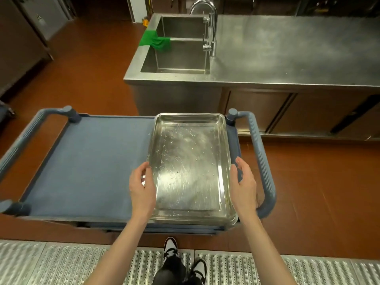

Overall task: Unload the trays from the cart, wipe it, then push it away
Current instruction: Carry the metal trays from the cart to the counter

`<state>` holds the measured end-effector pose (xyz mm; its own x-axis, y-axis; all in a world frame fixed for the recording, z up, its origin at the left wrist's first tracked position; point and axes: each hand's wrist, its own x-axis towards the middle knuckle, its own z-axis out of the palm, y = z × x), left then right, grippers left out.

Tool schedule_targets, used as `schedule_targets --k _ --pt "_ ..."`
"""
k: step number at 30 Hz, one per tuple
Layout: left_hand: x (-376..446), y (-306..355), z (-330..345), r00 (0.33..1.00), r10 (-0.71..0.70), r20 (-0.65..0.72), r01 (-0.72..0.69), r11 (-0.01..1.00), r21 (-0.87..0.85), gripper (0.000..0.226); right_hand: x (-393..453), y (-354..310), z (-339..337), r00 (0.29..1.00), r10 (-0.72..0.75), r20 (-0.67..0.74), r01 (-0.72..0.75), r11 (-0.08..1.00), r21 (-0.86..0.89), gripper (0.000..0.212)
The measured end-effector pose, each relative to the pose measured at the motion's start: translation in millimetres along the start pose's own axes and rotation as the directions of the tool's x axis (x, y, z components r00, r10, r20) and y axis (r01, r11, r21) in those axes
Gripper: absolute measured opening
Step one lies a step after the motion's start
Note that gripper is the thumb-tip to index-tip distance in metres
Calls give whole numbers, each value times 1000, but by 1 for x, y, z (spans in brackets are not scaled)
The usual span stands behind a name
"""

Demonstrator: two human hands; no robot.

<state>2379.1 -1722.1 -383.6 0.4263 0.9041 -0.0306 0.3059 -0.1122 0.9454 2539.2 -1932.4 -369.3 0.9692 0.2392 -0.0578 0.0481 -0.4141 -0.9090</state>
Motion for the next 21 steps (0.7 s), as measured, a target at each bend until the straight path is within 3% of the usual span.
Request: schedule_targets --k 8,13,17,21 --pt "23 -33 5 996 -69 -55 80 969 233 35 8 32 17 993 19 -115 -46 970 -238 39" --pt "35 -52 6 993 -109 -38 115 920 375 36 15 50 24 995 68 -74 -94 890 -445 39" --pt "41 -60 4 990 -139 -30 138 888 439 37 18 55 28 994 84 -65 -105 851 -515 21" --pt "47 -59 2 977 -209 -26 195 849 492 27 23 54 27 989 140 -52 -145 826 -545 19"
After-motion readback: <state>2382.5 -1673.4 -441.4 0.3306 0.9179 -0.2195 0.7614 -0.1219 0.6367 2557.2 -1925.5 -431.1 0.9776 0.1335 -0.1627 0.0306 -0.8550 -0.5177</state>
